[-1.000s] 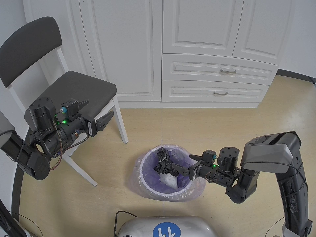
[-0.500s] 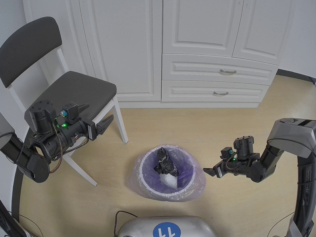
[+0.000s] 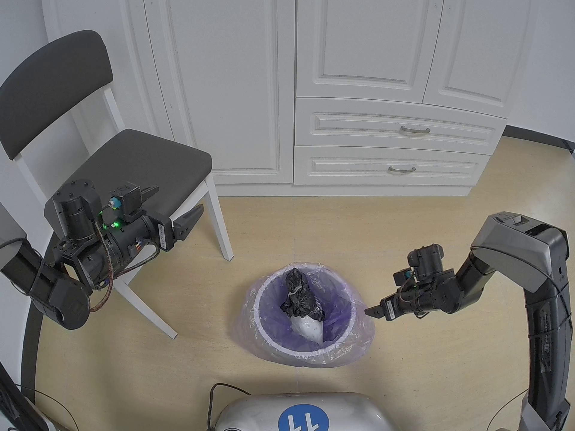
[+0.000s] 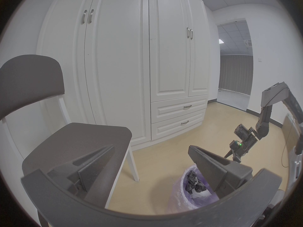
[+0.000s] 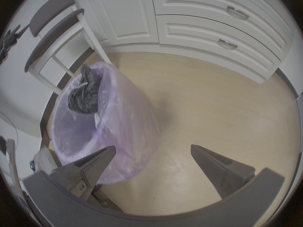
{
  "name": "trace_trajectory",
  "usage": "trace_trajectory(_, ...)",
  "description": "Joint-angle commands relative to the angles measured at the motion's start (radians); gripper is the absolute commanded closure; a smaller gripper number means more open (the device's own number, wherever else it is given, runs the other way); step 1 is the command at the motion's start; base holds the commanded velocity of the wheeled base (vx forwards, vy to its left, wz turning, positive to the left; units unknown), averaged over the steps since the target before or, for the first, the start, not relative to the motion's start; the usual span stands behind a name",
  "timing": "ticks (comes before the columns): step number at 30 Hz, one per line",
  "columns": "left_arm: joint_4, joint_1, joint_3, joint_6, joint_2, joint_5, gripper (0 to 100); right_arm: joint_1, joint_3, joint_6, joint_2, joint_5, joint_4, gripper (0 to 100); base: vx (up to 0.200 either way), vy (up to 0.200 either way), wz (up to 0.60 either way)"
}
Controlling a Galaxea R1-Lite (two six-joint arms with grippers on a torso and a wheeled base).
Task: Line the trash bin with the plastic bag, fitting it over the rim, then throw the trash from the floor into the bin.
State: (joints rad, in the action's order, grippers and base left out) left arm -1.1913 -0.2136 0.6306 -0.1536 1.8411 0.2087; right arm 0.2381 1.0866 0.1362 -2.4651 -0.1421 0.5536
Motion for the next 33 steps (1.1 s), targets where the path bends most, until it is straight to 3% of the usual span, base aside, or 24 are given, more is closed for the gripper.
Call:
trace_trajectory(1, 0.001, 0.013, 0.011, 0.0, 0.009, -0.002, 0, 0.044, 0.167, -0.078, -0.091, -0.008, -0.126, 0, 0.0, 0.0, 0.0)
trace_trajectory(2, 0.001, 0.013, 0.011, 0.0, 0.009, -0.002, 0, 0.044, 0.167, -0.078, -0.091, -0.008, -0.126, 0, 0.0, 0.0, 0.0)
trace_trajectory(5, 0.001, 0.033, 0.024, 0.0, 0.027, -0.003, 0, 0.046, 0.323, -0.092, -0.115, -0.02, -0.325, 0, 0.0, 0.0, 0.0)
trace_trajectory(7, 0.001, 0.034, 0.026, 0.0, 0.03, -0.003, 0, 0.044, 0.361, -0.107, -0.127, -0.019, -0.356, 0, 0.0, 0.0, 0.0)
trace_trajectory(8, 0.001, 0.039, 0.027, 0.0, 0.032, -0.003, 0, 0.044, 0.423, -0.152, -0.147, -0.013, -0.394, 0, 0.0, 0.0, 0.0)
trace_trajectory(24, -0.001, 0.037, 0.023, 0.0, 0.04, -0.003, 0, 0.004, 0.717, -0.168, -0.331, 0.016, -0.414, 0, 0.0, 0.0, 0.0)
trace_trajectory(33, -0.001, 0.031, 0.026, 0.0, 0.047, -0.003, 0, 0.003, 0.913, -0.171, -0.43, -0.013, -0.644, 0, 0.0, 0.0, 0.0)
